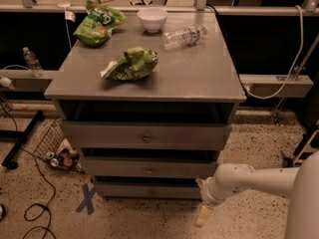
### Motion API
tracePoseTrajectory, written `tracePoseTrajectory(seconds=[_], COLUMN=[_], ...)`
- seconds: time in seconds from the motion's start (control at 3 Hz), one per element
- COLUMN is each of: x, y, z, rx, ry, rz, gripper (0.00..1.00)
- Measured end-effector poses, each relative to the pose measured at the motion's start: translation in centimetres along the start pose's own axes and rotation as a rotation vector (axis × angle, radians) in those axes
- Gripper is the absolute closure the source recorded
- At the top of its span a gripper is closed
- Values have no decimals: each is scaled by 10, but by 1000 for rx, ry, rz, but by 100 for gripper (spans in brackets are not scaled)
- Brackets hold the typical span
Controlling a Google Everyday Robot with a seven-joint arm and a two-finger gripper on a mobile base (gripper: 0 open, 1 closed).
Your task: Open bottom drawer
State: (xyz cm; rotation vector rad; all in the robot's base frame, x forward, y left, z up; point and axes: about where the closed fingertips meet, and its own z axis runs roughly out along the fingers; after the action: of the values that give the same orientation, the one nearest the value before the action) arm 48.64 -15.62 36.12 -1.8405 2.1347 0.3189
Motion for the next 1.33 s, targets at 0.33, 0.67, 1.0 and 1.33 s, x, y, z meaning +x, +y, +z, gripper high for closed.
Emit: tracePoseTrajectory(seconds=[0.33, 0.67, 1.0, 1.33], x=[12, 29, 42, 52], y=[-6, -13, -19, -22], z=[20, 45, 72, 96], rx=[-12, -36, -55, -66], ry=[12, 6, 24, 53], rz=[-17, -12, -13, -19], gripper=[0, 0, 0, 0])
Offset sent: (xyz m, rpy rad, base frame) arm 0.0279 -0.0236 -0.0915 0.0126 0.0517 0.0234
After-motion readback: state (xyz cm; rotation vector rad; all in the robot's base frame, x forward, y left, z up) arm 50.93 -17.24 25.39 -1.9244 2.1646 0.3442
